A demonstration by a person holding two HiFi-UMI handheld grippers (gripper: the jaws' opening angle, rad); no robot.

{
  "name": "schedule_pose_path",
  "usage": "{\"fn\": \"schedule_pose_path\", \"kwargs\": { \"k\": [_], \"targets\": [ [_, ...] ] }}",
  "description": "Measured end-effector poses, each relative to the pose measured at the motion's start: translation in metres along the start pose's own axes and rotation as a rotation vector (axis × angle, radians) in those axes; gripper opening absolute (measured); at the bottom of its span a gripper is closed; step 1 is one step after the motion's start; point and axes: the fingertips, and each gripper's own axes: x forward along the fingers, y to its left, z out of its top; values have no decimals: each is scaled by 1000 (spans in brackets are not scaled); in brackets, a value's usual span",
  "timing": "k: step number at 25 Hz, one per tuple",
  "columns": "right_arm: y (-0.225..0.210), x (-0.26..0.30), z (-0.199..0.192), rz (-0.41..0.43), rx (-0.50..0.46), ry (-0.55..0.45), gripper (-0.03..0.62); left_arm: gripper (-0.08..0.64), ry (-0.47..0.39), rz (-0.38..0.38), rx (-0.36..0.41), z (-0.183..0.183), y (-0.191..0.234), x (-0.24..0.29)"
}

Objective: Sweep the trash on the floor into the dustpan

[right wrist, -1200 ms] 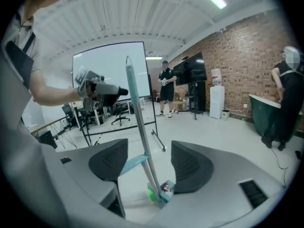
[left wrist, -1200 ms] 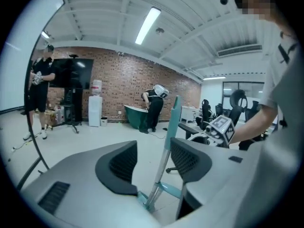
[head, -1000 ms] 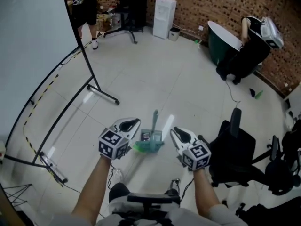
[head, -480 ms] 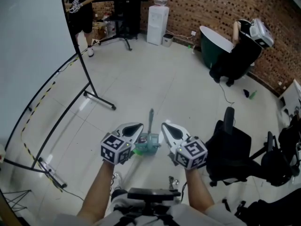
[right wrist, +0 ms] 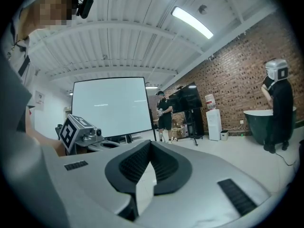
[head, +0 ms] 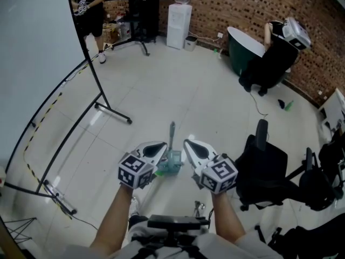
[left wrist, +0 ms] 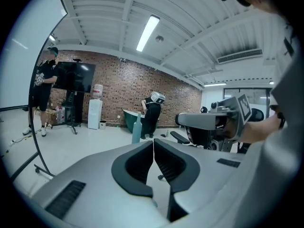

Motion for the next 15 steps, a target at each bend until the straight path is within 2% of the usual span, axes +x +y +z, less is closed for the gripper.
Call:
{"fn": "schedule_pose_path", "kwargs": {
  "k": [15],
  "targets": [
    [-3, 5, 6, 10, -3, -2, 0, 6, 6, -4, -21, -3, 6, 3]
  ]
}}
